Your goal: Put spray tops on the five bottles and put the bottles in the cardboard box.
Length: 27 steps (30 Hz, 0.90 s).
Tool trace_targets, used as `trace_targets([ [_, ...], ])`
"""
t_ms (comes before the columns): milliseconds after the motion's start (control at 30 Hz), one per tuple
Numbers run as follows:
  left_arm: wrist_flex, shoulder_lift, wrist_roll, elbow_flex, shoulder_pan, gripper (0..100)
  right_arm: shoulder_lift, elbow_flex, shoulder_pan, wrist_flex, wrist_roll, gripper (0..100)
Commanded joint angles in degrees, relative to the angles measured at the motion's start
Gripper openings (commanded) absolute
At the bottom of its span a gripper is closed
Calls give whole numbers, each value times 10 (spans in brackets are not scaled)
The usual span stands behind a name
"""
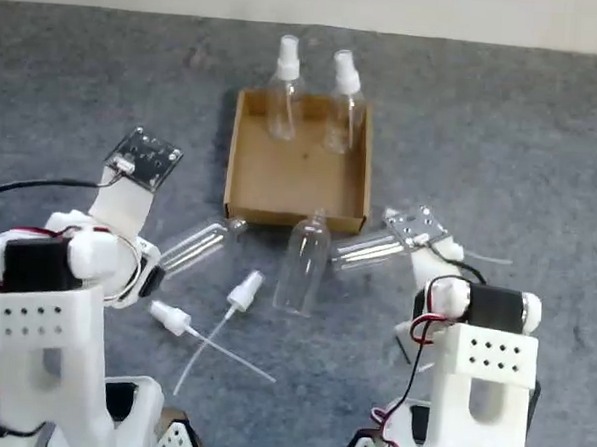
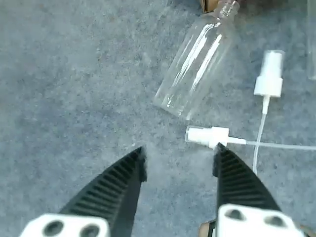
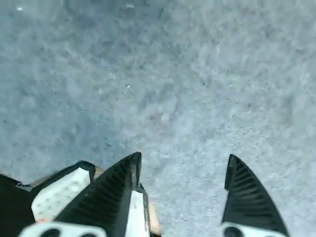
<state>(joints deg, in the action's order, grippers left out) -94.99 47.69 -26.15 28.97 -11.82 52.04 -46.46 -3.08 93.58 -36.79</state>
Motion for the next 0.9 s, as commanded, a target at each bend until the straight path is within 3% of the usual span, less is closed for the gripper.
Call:
trace_targets([
  [0,-14,22,-38,-41,-7,194,12,2,-20,0,-31,214],
  [200,42,0,-44,22,6,194,2,4,-22,-52,-31,214],
  [367,66,-76,-23,17,6,194,-112,82,-22,-57,-2,214],
  [600,84,-104,-18,-9,29,194,-334,278,36,-62,245,214],
  [800,84,-104,-19,-7,40,194,-455,389,109,-63,576,214],
  [867,84,-104,-20,-4,36,194,-474,429,108,-84,615,220],
])
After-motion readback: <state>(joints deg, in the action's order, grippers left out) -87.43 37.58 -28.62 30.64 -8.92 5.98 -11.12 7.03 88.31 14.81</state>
